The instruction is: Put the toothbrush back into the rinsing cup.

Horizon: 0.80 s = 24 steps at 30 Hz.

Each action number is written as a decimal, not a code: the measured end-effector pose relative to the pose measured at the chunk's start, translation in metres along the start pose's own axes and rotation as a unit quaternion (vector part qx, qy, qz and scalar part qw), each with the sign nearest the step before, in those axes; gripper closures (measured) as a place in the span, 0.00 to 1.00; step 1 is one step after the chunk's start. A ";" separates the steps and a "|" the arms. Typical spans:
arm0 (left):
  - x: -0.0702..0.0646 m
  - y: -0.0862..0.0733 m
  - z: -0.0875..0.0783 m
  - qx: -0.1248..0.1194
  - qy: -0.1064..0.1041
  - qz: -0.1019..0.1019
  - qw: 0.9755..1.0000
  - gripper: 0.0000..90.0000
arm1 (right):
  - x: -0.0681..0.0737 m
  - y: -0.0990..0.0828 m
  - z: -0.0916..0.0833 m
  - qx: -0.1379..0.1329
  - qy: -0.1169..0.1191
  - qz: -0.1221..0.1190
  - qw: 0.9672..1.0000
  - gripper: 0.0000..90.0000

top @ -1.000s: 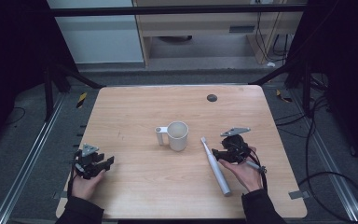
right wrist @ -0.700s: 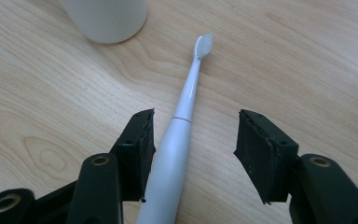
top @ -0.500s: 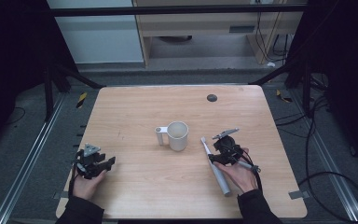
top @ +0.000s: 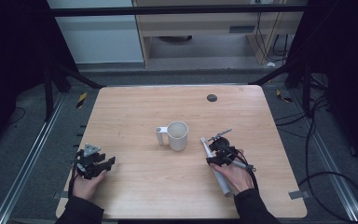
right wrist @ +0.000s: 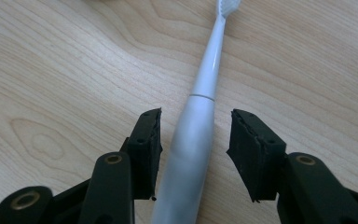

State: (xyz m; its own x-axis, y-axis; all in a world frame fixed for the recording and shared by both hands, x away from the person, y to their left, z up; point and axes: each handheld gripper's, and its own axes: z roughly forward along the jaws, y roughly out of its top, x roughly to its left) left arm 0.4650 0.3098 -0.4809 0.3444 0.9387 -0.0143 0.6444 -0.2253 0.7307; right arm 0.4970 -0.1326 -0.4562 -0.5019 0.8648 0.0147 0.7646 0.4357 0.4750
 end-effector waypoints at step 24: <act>0.000 0.000 0.001 -0.001 -0.001 -0.003 1.000 0.57 | 0.001 0.000 0.017 0.037 0.005 0.006 0.999 0.70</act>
State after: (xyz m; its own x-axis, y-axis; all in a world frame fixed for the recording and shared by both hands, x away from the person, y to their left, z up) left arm 0.4654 0.3101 -0.4814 0.3419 0.9395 -0.0194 0.6456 -0.2198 0.7314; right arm 0.5036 -0.1276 -0.4706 -0.4959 0.8679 0.0303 0.7987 0.4421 0.4082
